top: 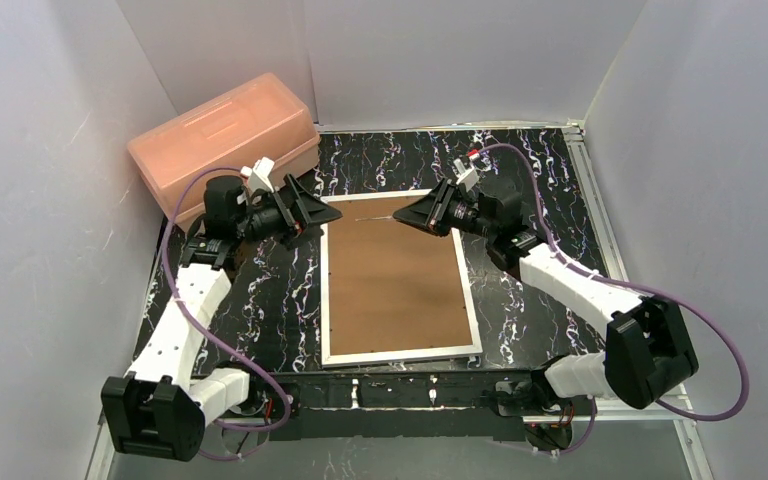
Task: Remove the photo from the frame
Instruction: Pick up the screwdriver from the center of the board, then release the photo frame item from the photo frame.
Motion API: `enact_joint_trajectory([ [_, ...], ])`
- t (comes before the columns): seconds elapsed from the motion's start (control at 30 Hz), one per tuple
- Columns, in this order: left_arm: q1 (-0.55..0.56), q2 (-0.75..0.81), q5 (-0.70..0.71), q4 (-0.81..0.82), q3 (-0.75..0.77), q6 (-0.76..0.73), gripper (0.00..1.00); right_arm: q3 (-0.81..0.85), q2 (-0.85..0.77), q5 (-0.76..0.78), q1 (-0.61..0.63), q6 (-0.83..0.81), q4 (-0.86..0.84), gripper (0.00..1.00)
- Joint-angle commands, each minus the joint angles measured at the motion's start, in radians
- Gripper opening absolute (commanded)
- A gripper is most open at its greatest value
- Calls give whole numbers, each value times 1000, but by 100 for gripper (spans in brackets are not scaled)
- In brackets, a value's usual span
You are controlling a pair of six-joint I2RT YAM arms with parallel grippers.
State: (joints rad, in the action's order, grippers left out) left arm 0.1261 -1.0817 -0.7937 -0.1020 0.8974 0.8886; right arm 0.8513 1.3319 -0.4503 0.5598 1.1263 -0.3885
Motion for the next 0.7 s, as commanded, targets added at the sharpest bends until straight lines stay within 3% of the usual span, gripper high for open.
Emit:
enact_joint_trajectory([
  [0.0,-6,81,238,-412,100,-298,98,49,-20,-12,-8,-229,233,3],
  [0.17,-6,114,448,-561,91,-358,98,-8,20,-95,-34,-230,160,1],
  [0.27,-6,108,376,-551,36,-375,98,-30,42,-148,-47,-260,131,6],
  [0.4,-6,120,299,-466,-79,-331,98,-24,53,-146,-58,-327,197,1],
  [0.53,0,141,309,-362,-184,-267,98,-14,57,-126,-61,-387,284,1],
  [0.67,37,141,411,-301,-249,-233,98,12,75,-77,-62,-437,373,1],
])
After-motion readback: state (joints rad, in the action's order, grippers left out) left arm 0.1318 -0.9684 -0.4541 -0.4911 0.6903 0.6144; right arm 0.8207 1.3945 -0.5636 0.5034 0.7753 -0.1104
